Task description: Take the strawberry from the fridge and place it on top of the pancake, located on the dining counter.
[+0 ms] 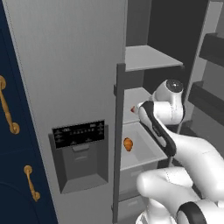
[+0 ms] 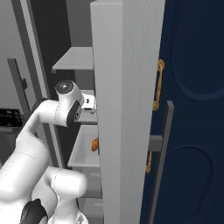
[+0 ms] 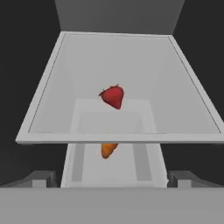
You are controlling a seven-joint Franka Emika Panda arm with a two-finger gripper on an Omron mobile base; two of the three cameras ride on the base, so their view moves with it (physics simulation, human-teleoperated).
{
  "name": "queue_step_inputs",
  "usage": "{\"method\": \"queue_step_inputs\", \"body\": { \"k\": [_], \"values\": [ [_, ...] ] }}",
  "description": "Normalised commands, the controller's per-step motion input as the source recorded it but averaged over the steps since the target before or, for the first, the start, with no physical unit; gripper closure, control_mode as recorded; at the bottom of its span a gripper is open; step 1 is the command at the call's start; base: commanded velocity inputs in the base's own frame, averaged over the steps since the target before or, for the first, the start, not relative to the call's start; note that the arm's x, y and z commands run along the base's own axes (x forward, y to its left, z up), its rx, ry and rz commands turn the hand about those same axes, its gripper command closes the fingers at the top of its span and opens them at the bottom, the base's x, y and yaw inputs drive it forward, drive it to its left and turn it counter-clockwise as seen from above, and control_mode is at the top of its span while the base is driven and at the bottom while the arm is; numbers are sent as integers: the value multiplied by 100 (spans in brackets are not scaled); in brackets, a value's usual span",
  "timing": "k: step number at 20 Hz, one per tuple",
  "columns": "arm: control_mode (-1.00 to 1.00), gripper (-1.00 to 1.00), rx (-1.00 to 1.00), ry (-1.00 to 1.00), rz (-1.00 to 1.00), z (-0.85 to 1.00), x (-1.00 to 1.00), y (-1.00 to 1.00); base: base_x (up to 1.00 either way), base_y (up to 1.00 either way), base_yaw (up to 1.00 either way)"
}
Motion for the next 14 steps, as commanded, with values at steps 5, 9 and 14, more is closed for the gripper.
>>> {"method": "queue_step_inputs", "body": {
  "k": [5,9,14],
  "values": [
    [-100,-100,1,7,0,-13,61,-1,0,0,0],
    [-100,-100,0,3,0,-34,44,0,0,0,0],
    [-100,-100,0,0,0,-40,28,0,0,0,0]
  ]
}}
